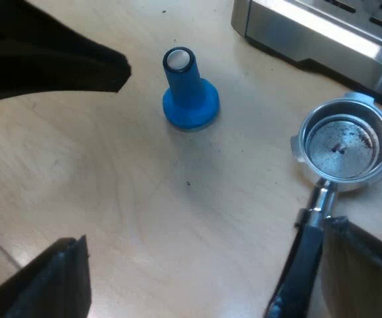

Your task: Grind coffee beans and then tamp

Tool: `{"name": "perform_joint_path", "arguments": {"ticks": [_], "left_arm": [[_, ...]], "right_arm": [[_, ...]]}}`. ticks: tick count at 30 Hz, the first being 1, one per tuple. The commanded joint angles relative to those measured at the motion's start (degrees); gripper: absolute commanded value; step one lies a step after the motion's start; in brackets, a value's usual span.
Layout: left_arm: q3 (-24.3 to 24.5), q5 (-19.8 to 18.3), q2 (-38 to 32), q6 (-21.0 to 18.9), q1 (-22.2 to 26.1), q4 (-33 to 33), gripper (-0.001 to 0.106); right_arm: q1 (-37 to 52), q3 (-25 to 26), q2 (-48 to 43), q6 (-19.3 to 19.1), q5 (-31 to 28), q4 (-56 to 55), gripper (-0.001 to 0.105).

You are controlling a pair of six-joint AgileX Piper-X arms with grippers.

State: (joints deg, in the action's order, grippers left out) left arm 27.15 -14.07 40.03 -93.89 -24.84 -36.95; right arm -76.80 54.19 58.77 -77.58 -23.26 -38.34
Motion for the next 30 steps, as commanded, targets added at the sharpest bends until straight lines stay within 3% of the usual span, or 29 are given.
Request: {"name": "perform_joint_path", "arguments": {"ticks": [1, 3, 18, 30], "left_arm": [[0.01, 0.49, 1.71, 0.38, -0.31, 2.07, 0.079], [0.01, 0.49, 3.58, 0.38, -0.31, 2.57, 0.079], [-2.41, 0.14, 5.45, 0.38, -0.31, 5.28, 0.079], [-5.64, -2.17, 5.45, 0.25, -0.31, 8.95, 0.079]], "right_arm": [[-0.21, 0.28, -0.18, -2.26, -2.90, -0.06, 0.072], [-0.21, -0.39, -0.19, -3.79, -3.96, 0.88, 0.072], [-0.03, -13.44, -0.19, -4.06, -3.95, 18.13, 0.072], [-0.03, -14.36, -0.19, -4.29, -3.95, 20.58, 0.072]]}}
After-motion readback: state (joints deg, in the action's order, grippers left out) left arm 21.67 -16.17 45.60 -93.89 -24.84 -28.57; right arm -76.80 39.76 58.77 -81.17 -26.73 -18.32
